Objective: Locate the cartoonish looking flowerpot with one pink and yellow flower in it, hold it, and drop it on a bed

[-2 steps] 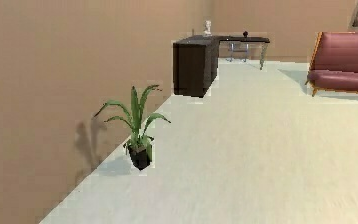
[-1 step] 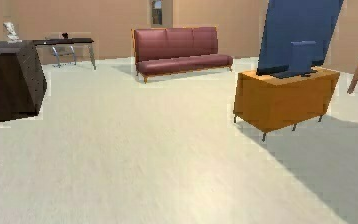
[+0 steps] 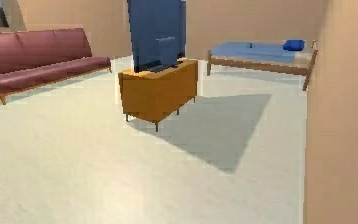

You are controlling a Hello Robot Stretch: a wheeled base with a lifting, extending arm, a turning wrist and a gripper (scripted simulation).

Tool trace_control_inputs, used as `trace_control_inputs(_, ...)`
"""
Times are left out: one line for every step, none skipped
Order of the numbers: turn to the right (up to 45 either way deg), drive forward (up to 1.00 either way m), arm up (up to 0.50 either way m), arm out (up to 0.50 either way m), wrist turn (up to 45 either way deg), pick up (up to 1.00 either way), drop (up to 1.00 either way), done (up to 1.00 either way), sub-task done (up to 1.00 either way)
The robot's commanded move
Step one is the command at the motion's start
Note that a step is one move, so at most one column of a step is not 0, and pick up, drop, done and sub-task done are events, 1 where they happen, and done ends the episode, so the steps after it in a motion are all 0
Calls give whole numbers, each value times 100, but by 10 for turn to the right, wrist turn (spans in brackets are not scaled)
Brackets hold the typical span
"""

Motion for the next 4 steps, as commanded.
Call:
trace_control_inputs(0,70,0,0,0,0,0,0,0)
trace_control_inputs(210,0,0,0,0,0,0,0,0)
trace_control_inputs(0,100,0,0,0,0,0,0,0)
trace_control_inputs(0,100,0,0,0,0,0,0,0)
